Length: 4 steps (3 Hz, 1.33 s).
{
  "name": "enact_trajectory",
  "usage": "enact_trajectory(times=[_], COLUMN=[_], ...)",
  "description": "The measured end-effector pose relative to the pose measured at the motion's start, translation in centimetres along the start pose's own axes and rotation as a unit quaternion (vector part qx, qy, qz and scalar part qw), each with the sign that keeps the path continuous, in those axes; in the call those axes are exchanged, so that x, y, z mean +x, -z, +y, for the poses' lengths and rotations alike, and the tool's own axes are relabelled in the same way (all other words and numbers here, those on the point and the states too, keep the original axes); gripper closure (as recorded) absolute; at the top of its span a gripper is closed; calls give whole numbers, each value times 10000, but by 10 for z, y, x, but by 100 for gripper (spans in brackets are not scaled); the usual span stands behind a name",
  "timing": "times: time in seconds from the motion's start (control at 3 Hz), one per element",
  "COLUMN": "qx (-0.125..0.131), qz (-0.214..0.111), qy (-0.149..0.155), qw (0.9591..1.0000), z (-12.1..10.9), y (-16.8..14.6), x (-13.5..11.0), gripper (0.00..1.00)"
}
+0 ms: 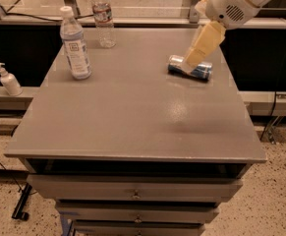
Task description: Knock water bottle over
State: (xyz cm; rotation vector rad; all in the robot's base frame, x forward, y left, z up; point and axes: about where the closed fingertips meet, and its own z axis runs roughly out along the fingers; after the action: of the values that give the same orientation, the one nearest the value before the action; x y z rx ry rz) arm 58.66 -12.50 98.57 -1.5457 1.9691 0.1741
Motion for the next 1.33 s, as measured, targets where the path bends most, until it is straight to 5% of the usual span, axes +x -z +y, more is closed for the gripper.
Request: enact_trajectory(times=[0.33,1.0,1.33], qx=[271,449,751], qz=[-459,-577,-863], qy=[-106,-191,-331], qw=[9985,9971,9929], z=[-26,-38,-71], y=[-36,-41,-62], x=[-49,-52,-65], gripper=[0,0,0])
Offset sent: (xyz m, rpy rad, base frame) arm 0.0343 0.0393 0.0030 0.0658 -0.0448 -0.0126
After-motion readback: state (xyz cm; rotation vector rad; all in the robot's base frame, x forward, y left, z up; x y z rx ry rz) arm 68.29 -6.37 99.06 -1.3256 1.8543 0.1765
